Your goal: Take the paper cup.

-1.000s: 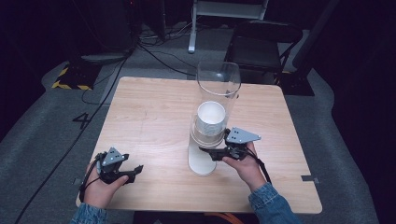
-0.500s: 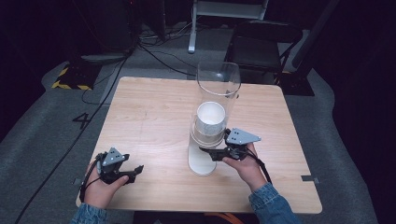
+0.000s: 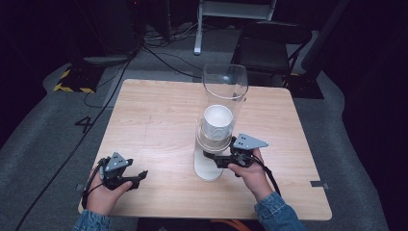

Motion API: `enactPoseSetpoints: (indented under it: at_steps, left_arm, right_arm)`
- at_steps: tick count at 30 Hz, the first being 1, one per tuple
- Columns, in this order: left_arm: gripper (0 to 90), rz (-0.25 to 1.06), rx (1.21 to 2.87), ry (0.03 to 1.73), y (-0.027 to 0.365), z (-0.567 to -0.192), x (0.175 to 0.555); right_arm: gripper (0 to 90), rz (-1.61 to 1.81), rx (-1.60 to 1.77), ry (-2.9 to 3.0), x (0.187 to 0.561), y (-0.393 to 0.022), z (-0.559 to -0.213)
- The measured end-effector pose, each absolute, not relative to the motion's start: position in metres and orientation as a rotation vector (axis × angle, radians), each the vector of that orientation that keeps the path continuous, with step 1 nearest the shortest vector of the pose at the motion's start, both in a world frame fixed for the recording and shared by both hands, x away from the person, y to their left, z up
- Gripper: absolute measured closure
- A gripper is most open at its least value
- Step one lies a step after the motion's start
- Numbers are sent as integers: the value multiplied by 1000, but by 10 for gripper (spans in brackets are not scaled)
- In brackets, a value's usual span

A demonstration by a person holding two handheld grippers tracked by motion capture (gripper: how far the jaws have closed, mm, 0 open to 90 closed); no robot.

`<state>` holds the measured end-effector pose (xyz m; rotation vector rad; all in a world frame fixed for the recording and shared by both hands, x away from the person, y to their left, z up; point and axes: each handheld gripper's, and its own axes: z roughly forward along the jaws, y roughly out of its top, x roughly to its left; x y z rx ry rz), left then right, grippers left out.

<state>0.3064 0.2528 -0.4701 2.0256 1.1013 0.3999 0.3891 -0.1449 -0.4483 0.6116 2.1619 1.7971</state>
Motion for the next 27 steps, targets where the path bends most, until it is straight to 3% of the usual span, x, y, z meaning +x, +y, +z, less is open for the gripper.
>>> enactPoseSetpoints:
  at_steps: [27]
  left_arm:
    - [270,405,2031,1099,255,-471,307]
  right_arm:
    - [304,1617,625,2315,394,-147,-473]
